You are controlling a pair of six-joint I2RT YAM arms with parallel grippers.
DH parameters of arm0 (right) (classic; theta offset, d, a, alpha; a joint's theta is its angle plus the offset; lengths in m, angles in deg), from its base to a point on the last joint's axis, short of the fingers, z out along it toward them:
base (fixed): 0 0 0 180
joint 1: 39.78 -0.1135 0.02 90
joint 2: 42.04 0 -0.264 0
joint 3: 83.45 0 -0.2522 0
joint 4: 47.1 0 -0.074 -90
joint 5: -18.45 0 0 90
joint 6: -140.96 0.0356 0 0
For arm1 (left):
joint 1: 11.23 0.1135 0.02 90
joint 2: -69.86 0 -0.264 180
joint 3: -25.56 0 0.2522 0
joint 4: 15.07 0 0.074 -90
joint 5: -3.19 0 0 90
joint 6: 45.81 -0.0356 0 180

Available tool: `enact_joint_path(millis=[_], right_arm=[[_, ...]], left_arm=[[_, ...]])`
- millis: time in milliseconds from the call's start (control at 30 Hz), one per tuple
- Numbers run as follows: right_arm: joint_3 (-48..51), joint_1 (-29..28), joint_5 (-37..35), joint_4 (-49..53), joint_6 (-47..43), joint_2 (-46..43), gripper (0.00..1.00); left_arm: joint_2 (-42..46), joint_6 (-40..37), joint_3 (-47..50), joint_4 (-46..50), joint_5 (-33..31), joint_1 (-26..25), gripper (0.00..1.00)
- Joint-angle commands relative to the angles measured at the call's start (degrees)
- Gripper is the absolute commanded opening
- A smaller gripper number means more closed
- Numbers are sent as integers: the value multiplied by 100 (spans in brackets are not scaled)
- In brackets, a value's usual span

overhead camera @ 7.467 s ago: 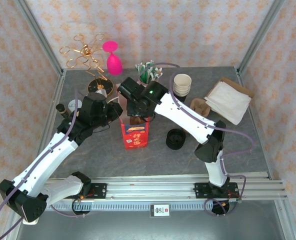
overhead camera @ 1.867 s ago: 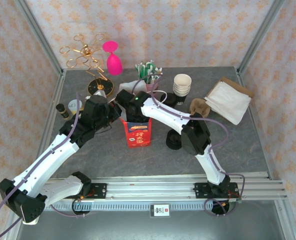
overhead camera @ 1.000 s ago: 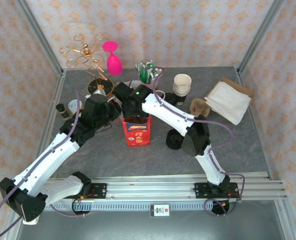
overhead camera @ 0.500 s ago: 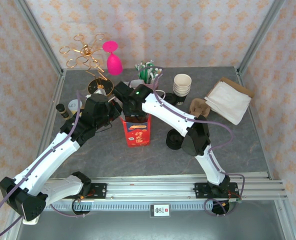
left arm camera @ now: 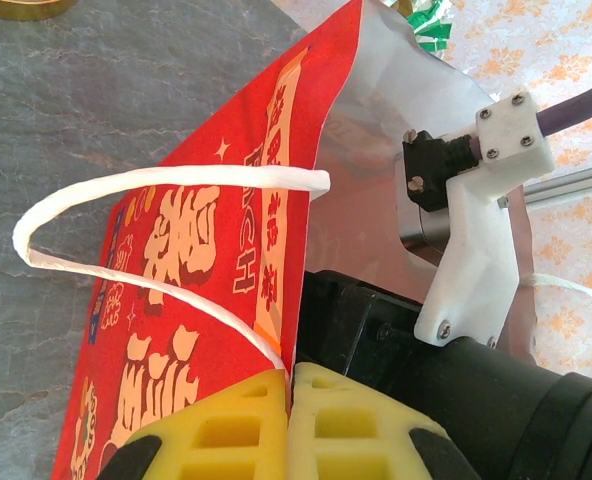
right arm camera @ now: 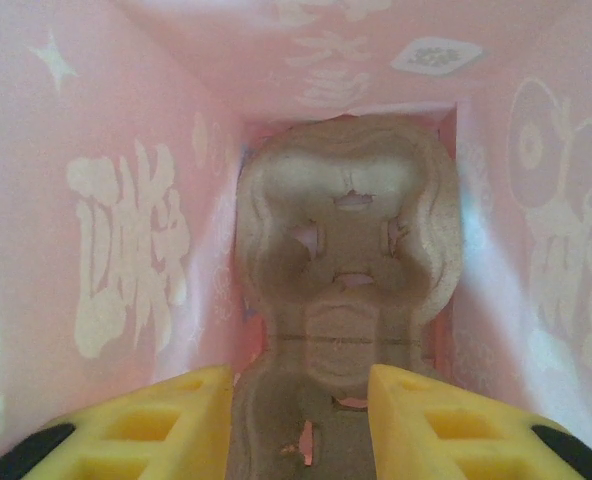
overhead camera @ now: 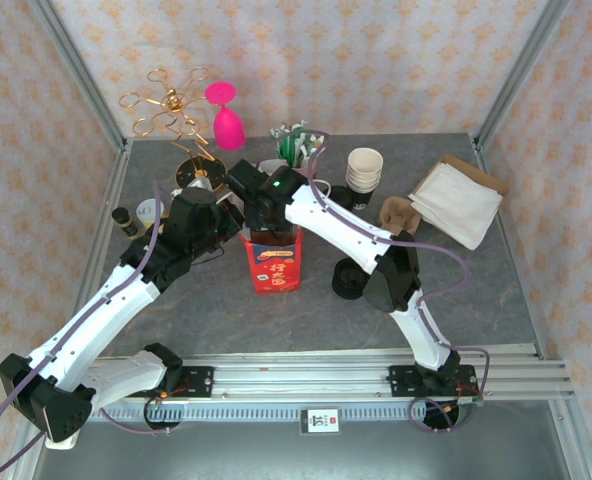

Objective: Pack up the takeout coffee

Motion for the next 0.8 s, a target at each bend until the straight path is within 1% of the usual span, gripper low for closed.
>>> enact_joint_path(millis=[0, 400, 633, 667, 767], right_arm=[[-248, -58, 56, 105, 93, -442, 40], [-258, -58, 316, -47, 81, -892, 39], [-471, -58, 516, -161, 105, -1076, 38], [-486, -56, 505, -165, 101, -1111, 38], [-497, -41, 499, -183, 55, -1240, 38]], left_arm=[[-94, -98, -90, 197, -194, 18, 0], [-160, -160, -163, 367, -368, 28, 0], [-158, -221, -344, 493, -490, 34, 0], [-176, -230, -375, 516, -481, 30, 2], [-187, -265, -508, 576, -506, 32, 14]])
